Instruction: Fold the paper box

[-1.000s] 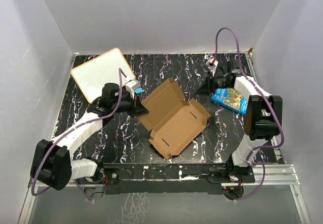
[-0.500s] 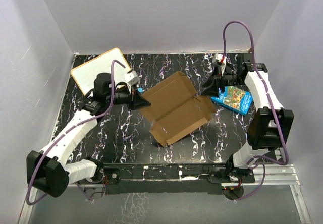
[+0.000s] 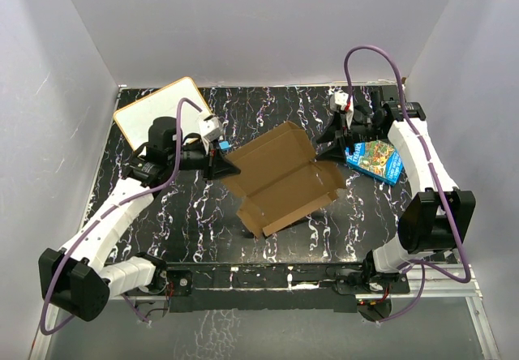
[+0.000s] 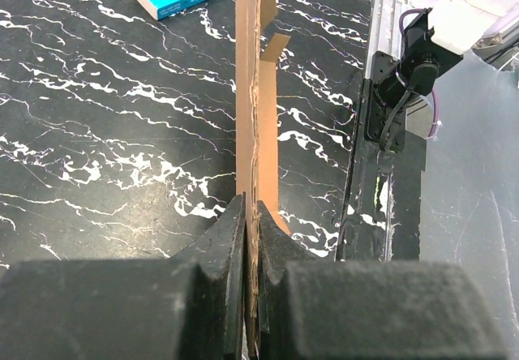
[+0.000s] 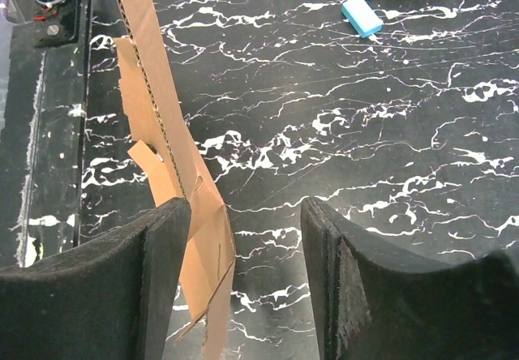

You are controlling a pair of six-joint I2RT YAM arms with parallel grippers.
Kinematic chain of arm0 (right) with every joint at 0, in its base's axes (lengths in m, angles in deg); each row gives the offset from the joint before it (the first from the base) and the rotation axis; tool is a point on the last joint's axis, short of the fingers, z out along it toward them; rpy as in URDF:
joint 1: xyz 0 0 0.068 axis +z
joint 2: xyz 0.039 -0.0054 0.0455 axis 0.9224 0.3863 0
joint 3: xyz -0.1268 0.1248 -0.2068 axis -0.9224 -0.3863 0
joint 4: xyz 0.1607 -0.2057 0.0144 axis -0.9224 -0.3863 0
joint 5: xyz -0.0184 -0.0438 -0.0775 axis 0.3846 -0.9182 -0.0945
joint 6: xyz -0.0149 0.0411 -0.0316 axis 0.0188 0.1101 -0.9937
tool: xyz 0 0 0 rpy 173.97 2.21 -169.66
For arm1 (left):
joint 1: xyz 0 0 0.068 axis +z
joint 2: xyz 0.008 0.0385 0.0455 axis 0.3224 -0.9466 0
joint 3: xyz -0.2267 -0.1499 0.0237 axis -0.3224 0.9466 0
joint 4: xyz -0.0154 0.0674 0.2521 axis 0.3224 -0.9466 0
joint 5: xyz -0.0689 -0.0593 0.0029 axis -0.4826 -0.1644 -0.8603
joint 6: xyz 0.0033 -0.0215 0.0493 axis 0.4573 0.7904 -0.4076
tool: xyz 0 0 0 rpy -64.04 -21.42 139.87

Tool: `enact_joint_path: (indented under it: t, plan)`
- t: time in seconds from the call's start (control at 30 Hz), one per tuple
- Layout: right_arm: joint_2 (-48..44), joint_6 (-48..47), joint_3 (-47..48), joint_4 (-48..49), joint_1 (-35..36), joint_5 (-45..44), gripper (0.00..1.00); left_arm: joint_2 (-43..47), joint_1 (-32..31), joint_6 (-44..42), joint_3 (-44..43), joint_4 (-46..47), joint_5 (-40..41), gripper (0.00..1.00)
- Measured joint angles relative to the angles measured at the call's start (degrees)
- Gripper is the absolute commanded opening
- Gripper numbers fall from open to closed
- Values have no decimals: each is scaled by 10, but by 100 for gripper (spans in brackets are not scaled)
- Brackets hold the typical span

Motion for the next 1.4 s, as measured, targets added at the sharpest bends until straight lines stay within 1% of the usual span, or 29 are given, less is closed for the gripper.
enact_joint_path:
  t: [0.13, 0.2, 0.3, 0.6, 0.83, 1.17, 1.27, 1.4]
  plan:
    - [0, -18, 0, -3, 0, -11, 53, 6, 0, -4, 0, -4, -3, 0]
    - [0, -30, -2, -5, 0, -13, 52, 9, 0, -5, 0, -4, -5, 0]
    - [0, -47, -10, -12, 1, -15, 51, 11, 0, -6, 0, -3, -7, 0]
    - [-5, -75, -31, -23, 35, -16, 52, 12, 2, -3, 0, 1, -10, 0]
    - [-10, -79, -34, -26, 39, -16, 44, 14, 2, -1, 0, 2, -14, 0]
    - [-10, -91, -38, -33, 50, -10, 43, 17, 4, 4, 0, 9, -21, 0]
    - [-10, -93, -45, -35, 51, -9, 40, 17, 9, 7, 1, 17, -26, 0]
    - [-10, -94, -49, -37, 52, -2, 30, 17, 11, 16, 6, 35, -36, 0]
